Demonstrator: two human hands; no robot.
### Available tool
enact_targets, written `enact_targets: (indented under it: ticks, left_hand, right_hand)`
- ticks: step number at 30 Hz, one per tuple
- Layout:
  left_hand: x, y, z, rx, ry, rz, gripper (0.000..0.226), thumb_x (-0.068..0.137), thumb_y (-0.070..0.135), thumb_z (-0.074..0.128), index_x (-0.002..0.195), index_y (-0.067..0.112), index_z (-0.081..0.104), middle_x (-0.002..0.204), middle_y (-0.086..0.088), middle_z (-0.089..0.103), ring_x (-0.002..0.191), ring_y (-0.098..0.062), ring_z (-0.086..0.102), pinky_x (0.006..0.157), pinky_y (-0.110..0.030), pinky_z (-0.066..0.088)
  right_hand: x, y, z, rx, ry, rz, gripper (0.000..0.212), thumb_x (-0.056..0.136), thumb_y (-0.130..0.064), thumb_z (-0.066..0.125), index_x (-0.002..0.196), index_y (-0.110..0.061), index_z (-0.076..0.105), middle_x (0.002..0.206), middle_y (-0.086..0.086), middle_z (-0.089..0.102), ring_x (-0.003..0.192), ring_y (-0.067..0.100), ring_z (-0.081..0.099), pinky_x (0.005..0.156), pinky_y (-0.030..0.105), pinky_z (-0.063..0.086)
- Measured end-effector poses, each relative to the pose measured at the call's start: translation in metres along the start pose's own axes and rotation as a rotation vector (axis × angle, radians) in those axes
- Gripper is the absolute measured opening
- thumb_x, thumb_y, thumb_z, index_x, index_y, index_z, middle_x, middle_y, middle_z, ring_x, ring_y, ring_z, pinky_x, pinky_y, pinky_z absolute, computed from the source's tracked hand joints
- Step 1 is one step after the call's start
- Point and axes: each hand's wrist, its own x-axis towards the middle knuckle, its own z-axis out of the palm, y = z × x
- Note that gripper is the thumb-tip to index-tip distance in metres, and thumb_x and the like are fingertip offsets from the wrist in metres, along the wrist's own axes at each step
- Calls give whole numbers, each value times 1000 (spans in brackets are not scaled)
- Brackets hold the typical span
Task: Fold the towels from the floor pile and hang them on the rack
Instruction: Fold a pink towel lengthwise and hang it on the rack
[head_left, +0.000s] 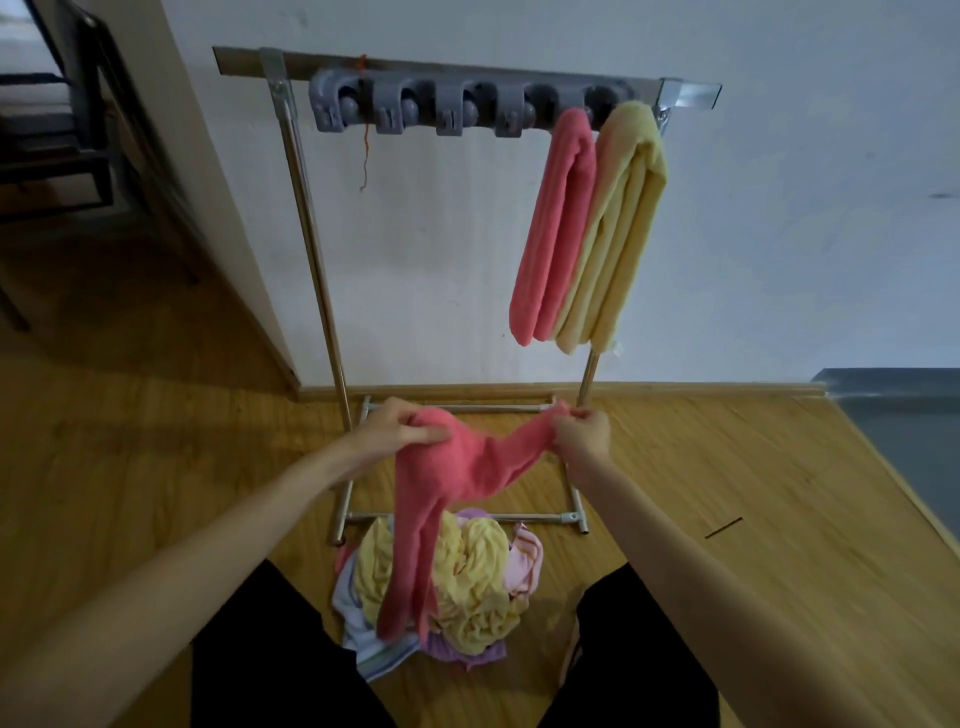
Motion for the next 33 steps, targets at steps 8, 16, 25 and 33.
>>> enact_targets:
  ticks: [8, 16, 25, 33]
  left_hand:
    - [-6, 90, -22, 328, -412, 120, 31, 83, 15, 70, 56, 27, 64, 59, 12, 58, 59, -2, 58, 54, -16, 43]
    - [-1, 100, -23, 450, -548, 96, 15, 84, 18, 70, 71, 24, 70, 71, 8, 65, 70, -9, 64, 60, -17, 48]
    - [2, 90, -24, 417, -498, 47, 17, 81, 22, 72, 75, 7, 69, 72, -2, 64, 68, -15, 61, 57, -19, 46]
    - [9, 70, -31, 292, -469, -16, 21, 76, 26, 75, 57, 22, 67, 58, 7, 59, 54, -7, 55, 51, -14, 40]
  right_hand:
    - [-13, 11, 1, -1238, -689, -351, 59, 87, -7, 61, 141, -6, 36, 137, 11, 47, 122, 25, 49, 98, 33, 45]
    - [-28, -39, 8, -293, -1100, -414, 50, 71, 19, 56, 114, -6, 60, 114, 8, 65, 107, 12, 60, 97, 36, 47]
    - [-29, -54, -8, -382, -1277, -350, 29, 88, -16, 63, 104, 9, 58, 104, 22, 64, 97, 29, 64, 87, 39, 54]
    - [0, -54, -46, -152, -1175, -158, 13, 73, -16, 62, 85, -10, 65, 87, 4, 62, 82, 20, 59, 76, 31, 49]
